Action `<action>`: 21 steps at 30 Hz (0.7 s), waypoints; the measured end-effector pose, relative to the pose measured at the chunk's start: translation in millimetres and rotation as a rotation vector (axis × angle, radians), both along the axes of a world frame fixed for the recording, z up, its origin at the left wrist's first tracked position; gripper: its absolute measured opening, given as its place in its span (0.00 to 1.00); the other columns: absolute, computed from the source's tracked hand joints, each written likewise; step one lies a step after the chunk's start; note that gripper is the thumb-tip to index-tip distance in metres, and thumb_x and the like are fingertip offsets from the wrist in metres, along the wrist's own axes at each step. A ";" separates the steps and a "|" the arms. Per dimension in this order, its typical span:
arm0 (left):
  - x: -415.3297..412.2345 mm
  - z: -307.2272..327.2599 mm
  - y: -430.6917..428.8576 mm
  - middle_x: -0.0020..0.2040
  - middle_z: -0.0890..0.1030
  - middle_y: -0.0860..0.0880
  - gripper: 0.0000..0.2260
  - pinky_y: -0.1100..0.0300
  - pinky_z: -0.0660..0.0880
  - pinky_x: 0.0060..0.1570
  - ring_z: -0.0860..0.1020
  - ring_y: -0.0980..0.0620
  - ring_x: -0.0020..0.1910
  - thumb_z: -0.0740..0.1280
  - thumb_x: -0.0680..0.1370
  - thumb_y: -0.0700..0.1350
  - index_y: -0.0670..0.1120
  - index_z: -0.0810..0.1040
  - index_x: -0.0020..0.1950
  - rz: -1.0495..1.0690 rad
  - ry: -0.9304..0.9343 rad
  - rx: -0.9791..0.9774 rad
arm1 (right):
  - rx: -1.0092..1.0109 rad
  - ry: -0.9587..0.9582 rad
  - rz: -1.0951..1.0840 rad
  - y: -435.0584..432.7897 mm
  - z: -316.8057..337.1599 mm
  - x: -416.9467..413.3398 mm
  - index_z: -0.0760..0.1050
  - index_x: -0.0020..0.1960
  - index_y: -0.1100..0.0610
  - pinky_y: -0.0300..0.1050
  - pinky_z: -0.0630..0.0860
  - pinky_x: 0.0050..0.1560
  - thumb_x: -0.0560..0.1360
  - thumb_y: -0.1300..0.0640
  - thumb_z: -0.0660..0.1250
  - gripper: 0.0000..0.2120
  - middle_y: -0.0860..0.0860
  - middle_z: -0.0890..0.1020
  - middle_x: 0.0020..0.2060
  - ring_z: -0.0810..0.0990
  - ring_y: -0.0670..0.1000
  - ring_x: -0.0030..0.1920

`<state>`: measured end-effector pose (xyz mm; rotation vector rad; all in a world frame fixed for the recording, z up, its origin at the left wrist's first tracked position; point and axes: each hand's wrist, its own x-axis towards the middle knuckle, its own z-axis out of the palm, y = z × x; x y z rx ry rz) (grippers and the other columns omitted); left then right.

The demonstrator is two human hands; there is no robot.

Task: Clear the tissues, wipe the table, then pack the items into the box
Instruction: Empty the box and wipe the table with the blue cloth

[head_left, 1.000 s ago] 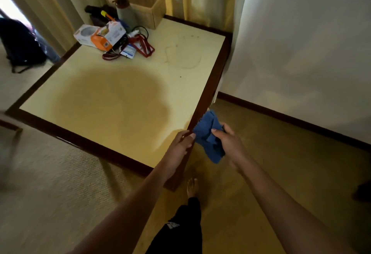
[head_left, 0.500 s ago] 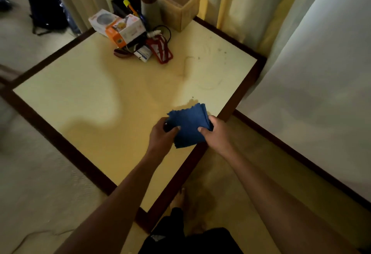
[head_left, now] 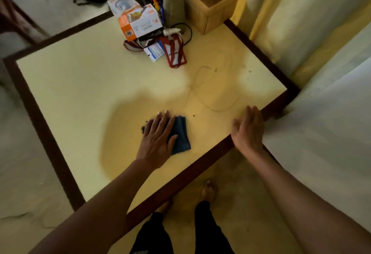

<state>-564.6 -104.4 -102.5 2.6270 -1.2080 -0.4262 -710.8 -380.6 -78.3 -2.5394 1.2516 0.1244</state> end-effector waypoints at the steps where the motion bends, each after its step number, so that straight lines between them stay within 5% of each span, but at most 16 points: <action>1: 9.6 -1.7 -6.2 0.85 0.42 0.48 0.30 0.47 0.40 0.82 0.38 0.48 0.83 0.43 0.86 0.62 0.51 0.45 0.85 0.080 -0.013 -0.012 | -0.023 0.012 0.011 -20.5 -6.6 1.7 0.42 0.83 0.60 0.61 0.49 0.81 0.84 0.40 0.50 0.37 0.61 0.46 0.82 0.45 0.60 0.82; 8: 136.9 -2.6 -69.7 0.85 0.43 0.43 0.29 0.41 0.38 0.80 0.40 0.44 0.83 0.49 0.87 0.55 0.46 0.46 0.85 0.536 -0.113 0.035 | -0.212 -0.089 0.069 -65.0 -41.5 14.7 0.46 0.83 0.63 0.61 0.44 0.81 0.85 0.41 0.45 0.35 0.63 0.49 0.82 0.46 0.61 0.82; 14: 54.0 2.2 -128.2 0.85 0.54 0.47 0.26 0.46 0.45 0.82 0.47 0.49 0.84 0.53 0.87 0.53 0.46 0.54 0.84 0.345 0.037 -0.183 | -0.212 -0.094 0.072 -67.6 -43.6 15.6 0.47 0.83 0.63 0.62 0.46 0.81 0.85 0.43 0.47 0.34 0.63 0.50 0.82 0.46 0.60 0.82; 21: -24.7 1.8 -44.7 0.85 0.49 0.47 0.31 0.43 0.49 0.82 0.45 0.50 0.84 0.52 0.86 0.59 0.46 0.50 0.85 0.236 -0.032 -0.028 | -0.210 -0.087 0.070 -68.4 -41.9 17.9 0.47 0.82 0.64 0.63 0.47 0.80 0.85 0.43 0.47 0.34 0.63 0.50 0.82 0.47 0.61 0.82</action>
